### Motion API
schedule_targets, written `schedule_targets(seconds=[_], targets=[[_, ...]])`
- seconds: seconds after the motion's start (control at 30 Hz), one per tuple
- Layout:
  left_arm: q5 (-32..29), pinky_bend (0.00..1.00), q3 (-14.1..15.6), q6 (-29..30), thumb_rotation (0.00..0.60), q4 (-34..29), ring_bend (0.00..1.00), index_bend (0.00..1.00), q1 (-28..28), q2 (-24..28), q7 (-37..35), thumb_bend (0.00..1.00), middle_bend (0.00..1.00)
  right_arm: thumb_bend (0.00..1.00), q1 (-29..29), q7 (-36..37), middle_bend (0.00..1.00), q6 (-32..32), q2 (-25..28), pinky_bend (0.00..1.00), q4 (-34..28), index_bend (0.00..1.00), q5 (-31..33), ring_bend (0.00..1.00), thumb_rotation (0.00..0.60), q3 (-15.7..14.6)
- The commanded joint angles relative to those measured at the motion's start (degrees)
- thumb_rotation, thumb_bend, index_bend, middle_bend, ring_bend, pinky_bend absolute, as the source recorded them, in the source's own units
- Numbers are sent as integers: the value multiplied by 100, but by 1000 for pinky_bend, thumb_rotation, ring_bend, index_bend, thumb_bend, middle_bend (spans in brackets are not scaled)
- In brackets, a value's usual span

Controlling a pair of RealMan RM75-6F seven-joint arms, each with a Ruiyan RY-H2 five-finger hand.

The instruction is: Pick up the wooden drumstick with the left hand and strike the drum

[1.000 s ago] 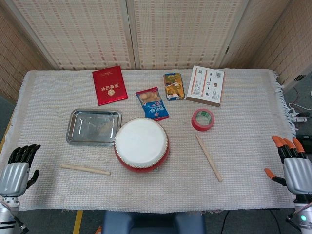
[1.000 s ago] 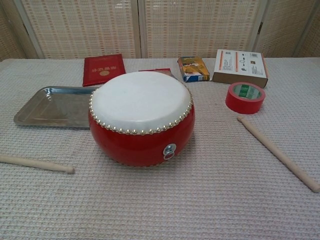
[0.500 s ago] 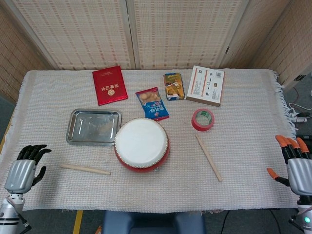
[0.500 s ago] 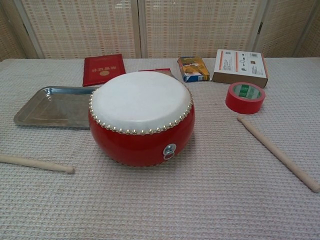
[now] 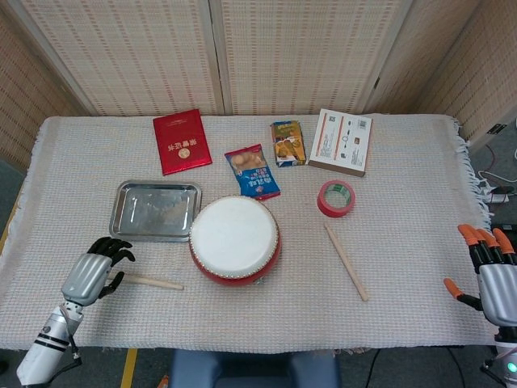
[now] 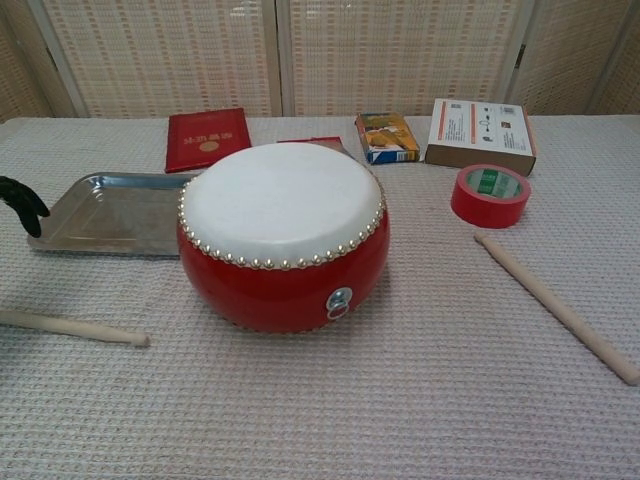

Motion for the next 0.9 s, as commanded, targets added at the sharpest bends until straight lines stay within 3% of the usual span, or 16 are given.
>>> schedule_targets(seconds=[0.03,0.17,0.27,0.53,0.9], targets=[[-232,117,5,-307,600,35,151,406,-200,-260,343,363,218,196,-6,10,74,13,-2,12,10,7,-4,0,600,5],[-320,106,27,-427,600,86,143,406,-259,-401,534,360,215,196,-14,18,66,22,2,2,15,11,4,0,600,8],[-617,98,76,-668,600,270,133,406,-346,-804,976,357,211,196,-27,39,62,20,1,0,23,13,27,0,600,9],[-1124,87,50,-643,600,542,112,438,-334,-1396,1406,317,203,196,-11,85,56,-13,-16,0,59,22,6,0,600,3],[-1272,83,36,-452,600,719,104,492,-295,-1596,1444,310,203,196,-20,151,55,-17,-20,0,88,31,-16,0,600,-12]])
